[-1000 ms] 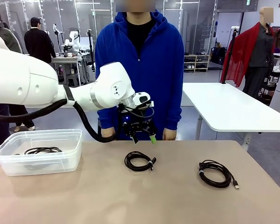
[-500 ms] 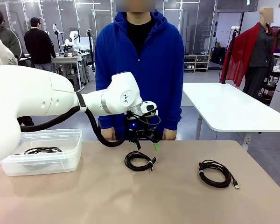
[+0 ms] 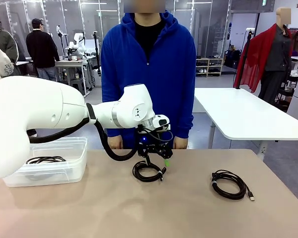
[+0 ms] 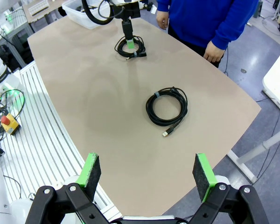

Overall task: Organize and store the cables.
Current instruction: Place the USB Extension Cable into the Organizing box.

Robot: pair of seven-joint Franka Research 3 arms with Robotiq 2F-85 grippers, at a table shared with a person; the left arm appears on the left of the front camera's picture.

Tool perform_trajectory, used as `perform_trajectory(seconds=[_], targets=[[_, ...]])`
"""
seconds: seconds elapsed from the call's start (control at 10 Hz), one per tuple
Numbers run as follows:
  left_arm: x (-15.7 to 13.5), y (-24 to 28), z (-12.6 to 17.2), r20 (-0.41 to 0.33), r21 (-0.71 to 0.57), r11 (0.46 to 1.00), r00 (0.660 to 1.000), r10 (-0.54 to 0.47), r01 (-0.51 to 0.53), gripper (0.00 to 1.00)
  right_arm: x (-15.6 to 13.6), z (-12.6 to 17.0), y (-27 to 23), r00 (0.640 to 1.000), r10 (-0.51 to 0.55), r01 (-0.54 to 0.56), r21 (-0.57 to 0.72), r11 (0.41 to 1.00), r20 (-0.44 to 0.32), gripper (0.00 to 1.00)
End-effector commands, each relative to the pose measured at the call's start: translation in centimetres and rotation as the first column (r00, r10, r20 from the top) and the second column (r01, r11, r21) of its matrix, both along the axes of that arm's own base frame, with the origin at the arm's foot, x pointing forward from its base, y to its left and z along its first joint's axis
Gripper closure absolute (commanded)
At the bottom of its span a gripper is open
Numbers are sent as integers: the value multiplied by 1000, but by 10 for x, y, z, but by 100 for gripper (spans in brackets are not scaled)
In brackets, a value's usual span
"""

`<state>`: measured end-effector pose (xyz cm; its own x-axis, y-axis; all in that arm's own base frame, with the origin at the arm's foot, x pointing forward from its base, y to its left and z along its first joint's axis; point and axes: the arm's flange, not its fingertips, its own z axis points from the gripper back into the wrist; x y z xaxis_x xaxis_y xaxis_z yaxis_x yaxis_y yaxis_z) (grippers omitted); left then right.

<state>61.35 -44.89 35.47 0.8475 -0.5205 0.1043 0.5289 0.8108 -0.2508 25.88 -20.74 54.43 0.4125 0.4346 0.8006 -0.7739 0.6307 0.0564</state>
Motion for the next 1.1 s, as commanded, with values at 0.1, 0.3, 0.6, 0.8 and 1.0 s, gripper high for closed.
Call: perform_trajectory(seconds=[0.1,0.3,0.6,0.8,1.0], targets=[[11,-5,-9,37,27,998,998,52,-53,0,1,0,0,1000,-4,4,-3,1000,2,0],[13,-11,-13,57,50,996,996,75,-78,0,1,0,0,1000,-4,4,-3,1000,2,0],[11,-17,-22,68,100,992,995,75,-82,0,1,0,0,1000,-4,4,-3,1000,2,0],[10,-23,-28,33,186,982,999,14,-20,0,1,0,0,1000,-4,4,-3,1000,2,0],[8,-25,-32,57,183,981,997,47,-57,2,1,0,0,1000,-4,4,-3,1000,2,0]])
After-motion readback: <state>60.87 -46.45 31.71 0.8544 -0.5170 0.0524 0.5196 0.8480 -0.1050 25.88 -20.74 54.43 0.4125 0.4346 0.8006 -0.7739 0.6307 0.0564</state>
